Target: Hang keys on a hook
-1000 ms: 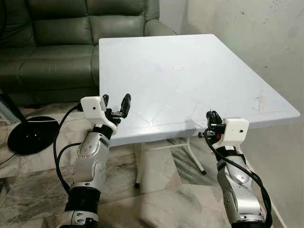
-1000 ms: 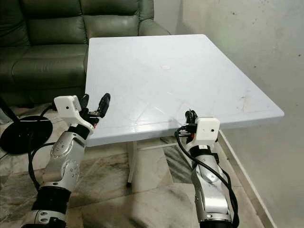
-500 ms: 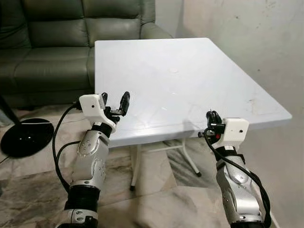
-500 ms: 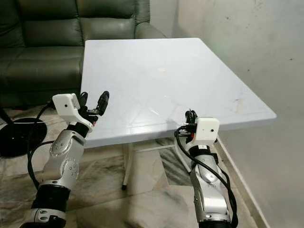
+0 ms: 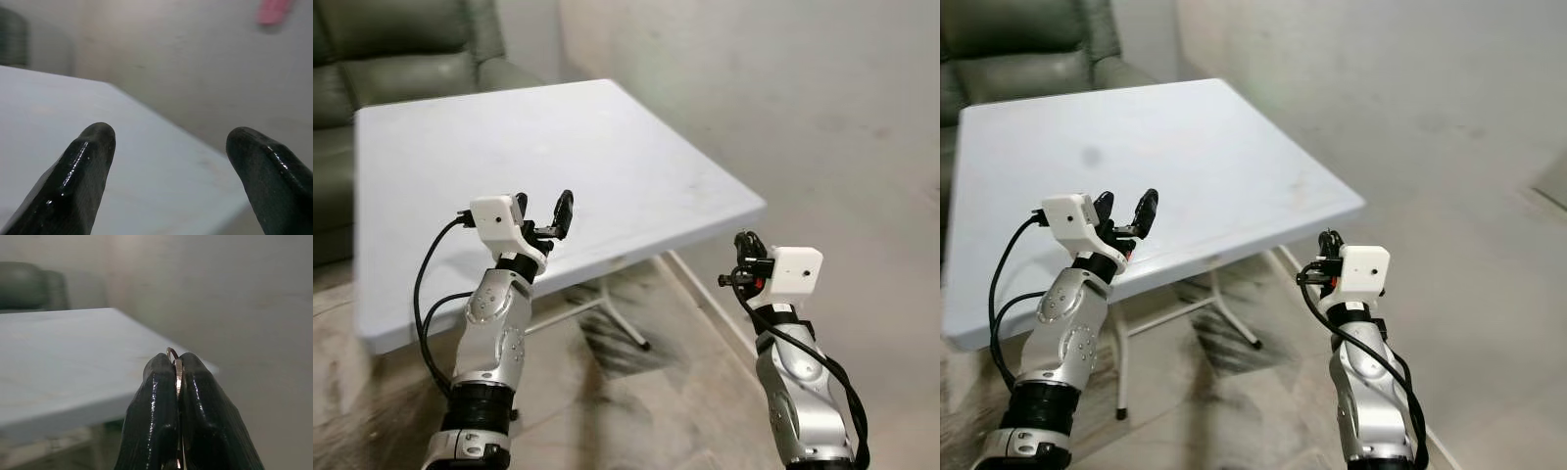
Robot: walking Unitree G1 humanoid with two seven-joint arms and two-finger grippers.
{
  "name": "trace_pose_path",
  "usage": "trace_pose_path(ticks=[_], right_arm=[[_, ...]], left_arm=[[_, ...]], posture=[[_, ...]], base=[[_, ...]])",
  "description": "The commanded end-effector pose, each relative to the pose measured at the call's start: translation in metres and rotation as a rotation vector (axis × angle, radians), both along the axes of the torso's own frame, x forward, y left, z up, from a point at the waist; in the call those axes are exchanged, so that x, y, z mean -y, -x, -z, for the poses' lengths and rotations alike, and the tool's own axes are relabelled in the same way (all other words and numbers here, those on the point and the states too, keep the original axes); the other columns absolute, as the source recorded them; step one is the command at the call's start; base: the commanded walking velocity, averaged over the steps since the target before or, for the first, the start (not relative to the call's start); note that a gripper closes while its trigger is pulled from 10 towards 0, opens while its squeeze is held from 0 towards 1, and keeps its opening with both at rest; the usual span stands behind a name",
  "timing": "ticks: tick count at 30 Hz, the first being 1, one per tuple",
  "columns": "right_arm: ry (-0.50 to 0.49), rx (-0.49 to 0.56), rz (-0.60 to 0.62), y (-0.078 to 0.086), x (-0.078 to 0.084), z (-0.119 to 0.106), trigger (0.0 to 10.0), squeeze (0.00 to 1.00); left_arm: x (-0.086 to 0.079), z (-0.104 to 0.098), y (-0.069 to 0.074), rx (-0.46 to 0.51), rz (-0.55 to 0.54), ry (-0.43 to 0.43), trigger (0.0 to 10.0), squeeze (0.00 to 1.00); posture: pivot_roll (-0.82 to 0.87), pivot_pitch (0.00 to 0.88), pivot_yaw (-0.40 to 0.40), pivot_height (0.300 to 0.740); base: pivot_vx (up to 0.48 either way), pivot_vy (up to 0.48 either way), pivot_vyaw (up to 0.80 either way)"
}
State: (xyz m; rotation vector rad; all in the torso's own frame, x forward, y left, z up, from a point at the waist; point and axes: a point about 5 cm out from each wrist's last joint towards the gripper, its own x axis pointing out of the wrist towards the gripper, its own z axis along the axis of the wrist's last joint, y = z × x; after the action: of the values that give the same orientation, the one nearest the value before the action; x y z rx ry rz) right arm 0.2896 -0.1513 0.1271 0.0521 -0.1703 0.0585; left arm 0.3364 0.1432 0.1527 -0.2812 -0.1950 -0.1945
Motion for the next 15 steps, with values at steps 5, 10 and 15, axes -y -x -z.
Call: trace_pose_path(ticks=[5, 10, 15], right_arm=[[0.007, 0.002, 0.026, 0.0006, 0.0087, -0.0012, 10.0, 0.00], [0.009, 0.002, 0.023, 0.0003, 0.0083, -0.0016, 10.0, 0.00], [0.011, 0.002, 0.021, -0.0003, 0.0084, -0.0018, 10.0, 0.00]], left_arm=[[0.0090, 0.0008, -0.0004, -0.006, 0.027, 0.001, 10.0, 0.00], [0.0092, 0.0004, -0.0008, -0.005, 0.025, 0.003, 10.0, 0.00], [0.0097, 0.0003, -0.0012, -0.004, 0.022, 0.007, 10.0, 0.00]], posture=[[-0.02, 0.000, -0.037, 0.740], [-0.02, 0.000, -0.040, 0.740], [-0.02, 0.000, -0.041, 0.740]], base=[[0.000, -0.324, -0.74], [0.000, -0.320, -0.74], [0.000, -0.250, -0.74]])
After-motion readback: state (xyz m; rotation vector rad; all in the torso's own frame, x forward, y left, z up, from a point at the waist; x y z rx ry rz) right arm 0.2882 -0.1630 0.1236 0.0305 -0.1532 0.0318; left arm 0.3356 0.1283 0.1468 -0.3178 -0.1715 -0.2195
